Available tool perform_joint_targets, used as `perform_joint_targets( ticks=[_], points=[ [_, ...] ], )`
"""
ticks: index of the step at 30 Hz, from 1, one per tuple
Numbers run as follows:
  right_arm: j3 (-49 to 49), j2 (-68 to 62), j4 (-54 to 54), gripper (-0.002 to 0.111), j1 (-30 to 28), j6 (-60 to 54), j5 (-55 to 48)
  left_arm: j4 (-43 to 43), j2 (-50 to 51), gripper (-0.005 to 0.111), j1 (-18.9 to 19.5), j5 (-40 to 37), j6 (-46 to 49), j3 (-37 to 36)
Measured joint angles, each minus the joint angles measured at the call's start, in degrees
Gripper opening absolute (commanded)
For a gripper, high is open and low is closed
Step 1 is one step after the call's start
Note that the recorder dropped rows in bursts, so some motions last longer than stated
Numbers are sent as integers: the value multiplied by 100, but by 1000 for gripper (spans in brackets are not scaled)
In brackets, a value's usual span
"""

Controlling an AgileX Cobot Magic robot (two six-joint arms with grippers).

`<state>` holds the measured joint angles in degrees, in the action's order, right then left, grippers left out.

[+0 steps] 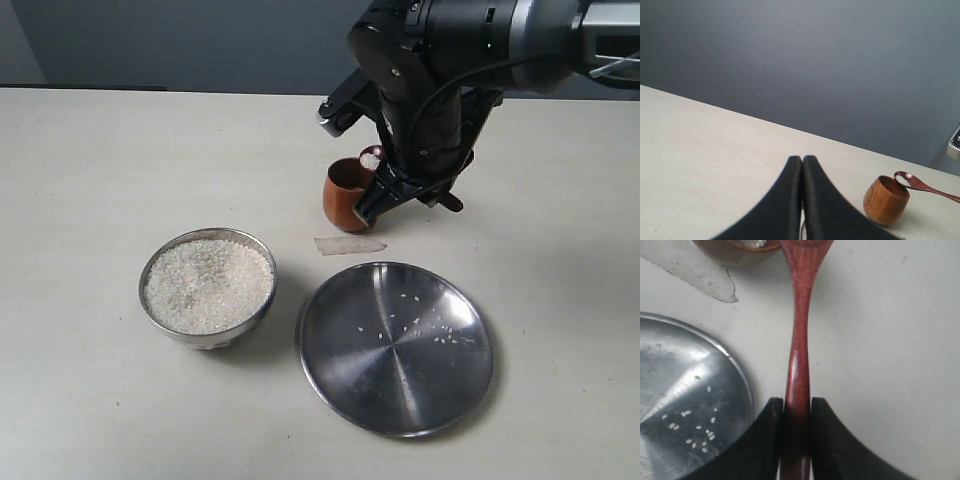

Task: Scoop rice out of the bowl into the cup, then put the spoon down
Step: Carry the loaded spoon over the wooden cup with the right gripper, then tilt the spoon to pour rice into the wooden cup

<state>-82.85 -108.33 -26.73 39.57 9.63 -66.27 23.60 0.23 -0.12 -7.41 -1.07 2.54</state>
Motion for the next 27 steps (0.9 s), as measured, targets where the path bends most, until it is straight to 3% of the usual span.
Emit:
perform_joint_targets(
  ticks=[17, 27],
  points=[
    [0, -15, -234, -1, 13, -128, 20, 0, 0, 1, 0, 0, 0, 0],
    [0, -199, -707, -1, 366, -210, -37, 0, 0, 1, 0, 0, 0, 0]
  ],
)
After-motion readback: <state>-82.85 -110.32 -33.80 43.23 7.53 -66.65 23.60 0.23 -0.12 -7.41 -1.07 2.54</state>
